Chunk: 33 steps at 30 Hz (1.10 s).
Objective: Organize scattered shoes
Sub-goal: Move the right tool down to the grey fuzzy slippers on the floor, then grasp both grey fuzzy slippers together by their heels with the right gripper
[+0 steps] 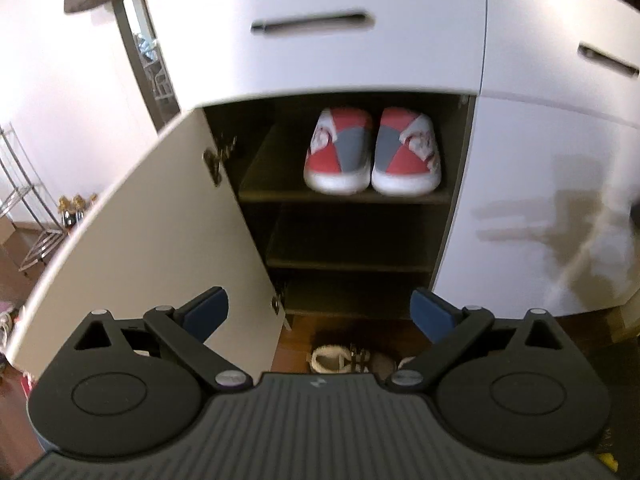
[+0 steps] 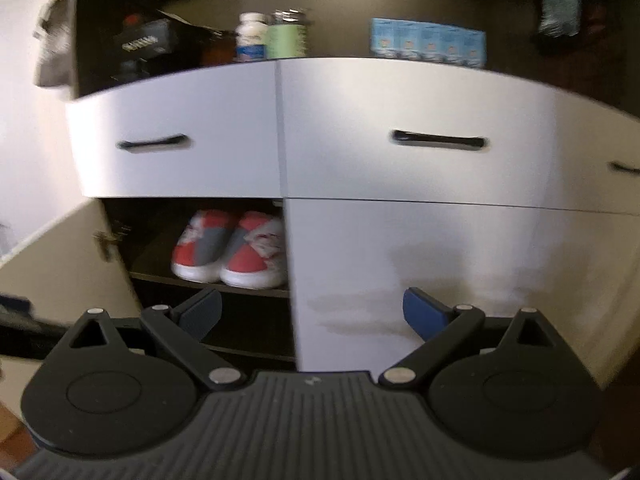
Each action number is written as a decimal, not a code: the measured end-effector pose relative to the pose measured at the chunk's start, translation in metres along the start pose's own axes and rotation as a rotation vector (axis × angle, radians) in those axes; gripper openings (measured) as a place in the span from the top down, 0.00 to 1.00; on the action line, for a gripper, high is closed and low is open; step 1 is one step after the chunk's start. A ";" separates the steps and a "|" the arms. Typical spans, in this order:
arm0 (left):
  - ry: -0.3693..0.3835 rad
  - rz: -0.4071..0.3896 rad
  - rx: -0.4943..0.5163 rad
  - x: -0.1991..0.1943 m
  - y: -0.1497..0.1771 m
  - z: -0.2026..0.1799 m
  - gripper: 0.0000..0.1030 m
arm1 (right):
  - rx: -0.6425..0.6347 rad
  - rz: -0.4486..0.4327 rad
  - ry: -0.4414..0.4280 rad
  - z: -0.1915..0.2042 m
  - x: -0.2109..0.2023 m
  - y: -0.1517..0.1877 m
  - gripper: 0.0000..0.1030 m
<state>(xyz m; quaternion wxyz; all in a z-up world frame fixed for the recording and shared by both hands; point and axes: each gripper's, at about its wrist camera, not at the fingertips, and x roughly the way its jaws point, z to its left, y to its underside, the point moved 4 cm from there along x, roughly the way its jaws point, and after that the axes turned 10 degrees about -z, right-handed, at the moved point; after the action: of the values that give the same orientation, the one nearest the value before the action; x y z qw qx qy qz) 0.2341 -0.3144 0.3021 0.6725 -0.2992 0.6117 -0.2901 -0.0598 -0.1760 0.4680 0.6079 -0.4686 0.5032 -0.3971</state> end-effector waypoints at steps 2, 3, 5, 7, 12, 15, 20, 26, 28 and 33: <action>-0.008 0.046 -0.022 0.007 0.034 0.002 0.03 | 0.009 0.026 -0.062 -0.014 0.007 0.012 0.04; -0.015 0.087 -0.042 0.011 0.058 0.001 0.03 | -0.005 0.067 -0.085 -0.021 0.017 0.025 0.04; -0.032 0.190 -0.092 0.021 0.114 -0.004 0.03 | -0.053 0.145 -0.108 -0.032 0.033 0.053 0.04; -0.054 0.275 -0.129 0.028 0.155 -0.012 0.03 | -0.192 0.279 -0.146 -0.046 0.058 0.111 0.04; -0.119 0.483 -0.229 0.046 0.253 -0.054 0.03 | -0.526 0.618 -0.308 -0.063 0.107 0.252 0.11; -0.137 0.485 -0.250 0.052 0.285 -0.092 0.03 | -0.652 0.727 -0.406 -0.070 0.138 0.315 0.17; -0.171 0.453 -0.303 0.095 0.318 -0.149 0.03 | -0.857 0.741 -0.620 -0.065 0.221 0.415 0.25; -0.191 0.501 -0.402 0.194 0.338 -0.195 0.03 | -1.053 0.710 -0.764 -0.025 0.336 0.515 0.37; -0.179 0.517 -0.441 0.219 0.346 -0.206 0.03 | -1.094 0.760 -0.796 -0.015 0.368 0.545 0.38; -0.162 0.575 -0.475 0.267 0.357 -0.227 0.03 | -1.177 0.936 -0.836 -0.031 0.383 0.604 0.67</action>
<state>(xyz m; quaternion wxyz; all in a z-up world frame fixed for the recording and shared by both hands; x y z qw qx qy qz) 0.0390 -0.2937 -0.1580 0.6843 -0.2848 0.6659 0.0849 -0.0155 -0.3983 -0.2112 0.5026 -0.5597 0.5033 0.4252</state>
